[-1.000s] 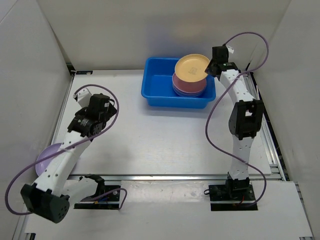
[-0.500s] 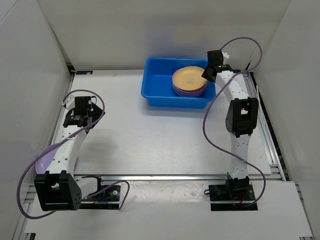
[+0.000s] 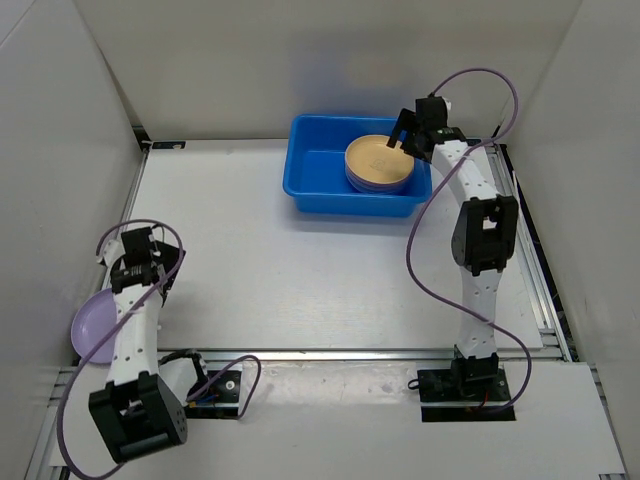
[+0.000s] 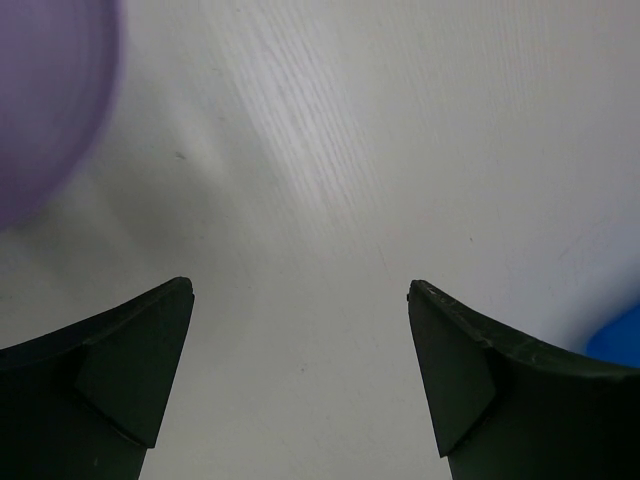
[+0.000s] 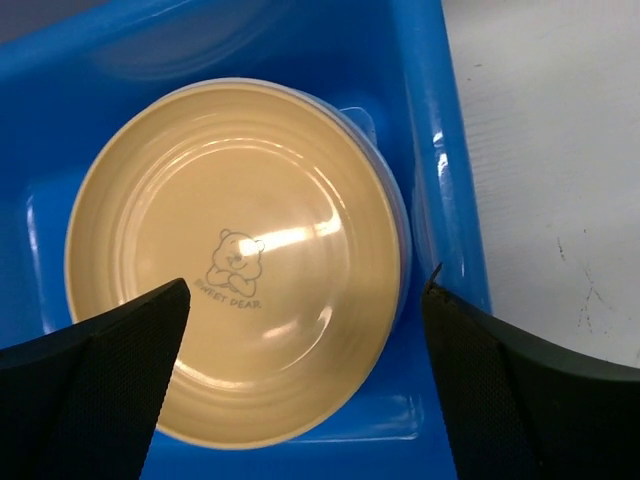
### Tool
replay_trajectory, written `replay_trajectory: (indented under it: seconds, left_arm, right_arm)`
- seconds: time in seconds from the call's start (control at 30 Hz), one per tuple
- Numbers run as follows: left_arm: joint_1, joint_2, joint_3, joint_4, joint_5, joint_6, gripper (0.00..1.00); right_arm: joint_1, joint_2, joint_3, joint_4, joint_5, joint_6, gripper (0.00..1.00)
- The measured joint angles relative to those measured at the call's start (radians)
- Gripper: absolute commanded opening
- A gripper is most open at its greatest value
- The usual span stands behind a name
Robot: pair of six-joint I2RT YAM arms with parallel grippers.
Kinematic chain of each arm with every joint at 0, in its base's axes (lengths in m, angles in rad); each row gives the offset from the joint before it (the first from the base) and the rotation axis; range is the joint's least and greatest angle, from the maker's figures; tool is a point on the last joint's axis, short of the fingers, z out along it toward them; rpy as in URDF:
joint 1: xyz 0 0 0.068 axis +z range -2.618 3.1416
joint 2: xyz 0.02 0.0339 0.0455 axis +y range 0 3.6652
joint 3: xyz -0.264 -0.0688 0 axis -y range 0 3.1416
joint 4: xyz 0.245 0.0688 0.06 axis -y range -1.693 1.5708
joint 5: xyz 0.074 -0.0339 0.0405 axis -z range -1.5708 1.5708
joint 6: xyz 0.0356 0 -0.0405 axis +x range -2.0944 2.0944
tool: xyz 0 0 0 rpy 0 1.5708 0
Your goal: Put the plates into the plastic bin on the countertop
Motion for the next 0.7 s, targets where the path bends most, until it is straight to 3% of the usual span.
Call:
replay_trajectory:
  seconds: [0.23, 0.47, 0.7]
  left_arm:
    - [0.105, -0.121, -0.126, -0.046, -0.055, -0.130, 0.99]
    - [0.111, -0.108, -0.184, -0.079, -0.108, -0.311, 0.99]
    - [0.111, -0.124, -0.254, -0.108, -0.173, -0.554, 0.99]
  right_arm:
    - [-0.005, -0.134, -0.024, -0.010, -0.113, -0.042, 0.99]
    - [-0.086, -0.308, -0.071, -0.032, -0.336, -0.050, 0.99]
    - [-0.189, -0.425, -0.168, -0.045, -0.445, -0.050, 0.99]
